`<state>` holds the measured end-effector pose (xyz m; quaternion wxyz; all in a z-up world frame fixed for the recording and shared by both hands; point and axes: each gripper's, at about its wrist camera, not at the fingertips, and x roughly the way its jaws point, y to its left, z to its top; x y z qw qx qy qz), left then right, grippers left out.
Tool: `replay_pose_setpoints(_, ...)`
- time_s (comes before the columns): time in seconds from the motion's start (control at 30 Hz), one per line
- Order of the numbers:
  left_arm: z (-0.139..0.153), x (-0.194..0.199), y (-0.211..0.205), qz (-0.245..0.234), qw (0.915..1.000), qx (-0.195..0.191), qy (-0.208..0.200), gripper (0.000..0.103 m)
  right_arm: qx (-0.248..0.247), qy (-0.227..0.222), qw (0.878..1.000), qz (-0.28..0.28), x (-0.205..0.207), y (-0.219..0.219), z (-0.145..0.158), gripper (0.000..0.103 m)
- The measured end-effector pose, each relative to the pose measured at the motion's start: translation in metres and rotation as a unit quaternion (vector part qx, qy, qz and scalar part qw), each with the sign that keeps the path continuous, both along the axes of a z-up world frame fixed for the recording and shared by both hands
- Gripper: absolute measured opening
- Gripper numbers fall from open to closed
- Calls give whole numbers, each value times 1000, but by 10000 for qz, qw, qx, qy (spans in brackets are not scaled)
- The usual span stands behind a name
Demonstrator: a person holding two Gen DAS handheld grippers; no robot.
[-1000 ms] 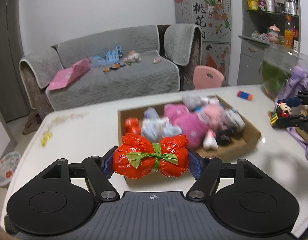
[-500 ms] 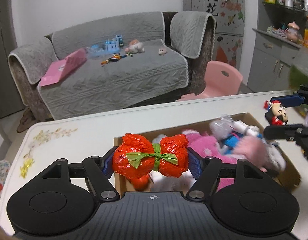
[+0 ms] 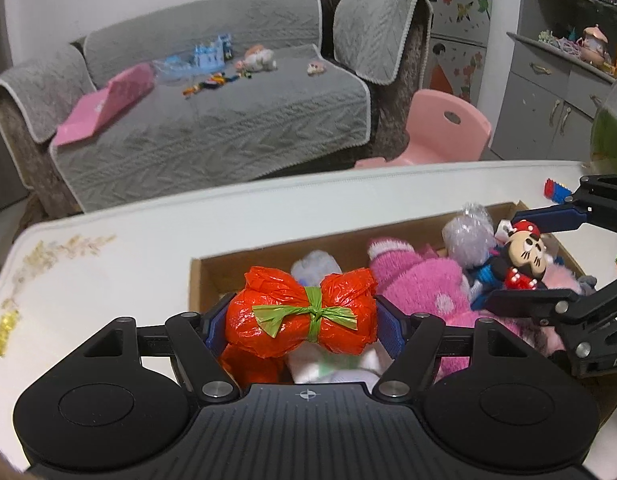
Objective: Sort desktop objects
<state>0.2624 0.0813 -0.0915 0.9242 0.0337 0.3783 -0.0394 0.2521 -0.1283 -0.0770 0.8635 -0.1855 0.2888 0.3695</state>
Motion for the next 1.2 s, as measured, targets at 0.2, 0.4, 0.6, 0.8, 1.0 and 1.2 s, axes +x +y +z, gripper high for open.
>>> replay_pose_setpoints(0.2,-7,-5,-3,-39,10000,-32,59,76,-30,112,9999,1,-1,0,-3,64)
replay_pose_setpoints(0.4,-21,-21,-13,-194,9997,-43,172,77,84,239,9996,-98,-8,-11,-6,64)
replay_pose_setpoints(0.6,-27,-39,-27,-244,9995,152,160,75,94,203,9996,-147,-10,-11,-4,64)
replay_pose_setpoints(0.8,-1,-70,-35,-53,9982,413,-426,103,520,-227,9981,-221,-27,-20,16,103)
replay_pose_setpoints(1.0,27,-111,-40,31,9960,440,-780,103,921,-458,9941,-339,-56,-40,42,102)
replay_pose_setpoints(1.2,38,-161,-48,186,9950,389,-900,103,1353,-500,9881,-535,-111,-71,45,102)
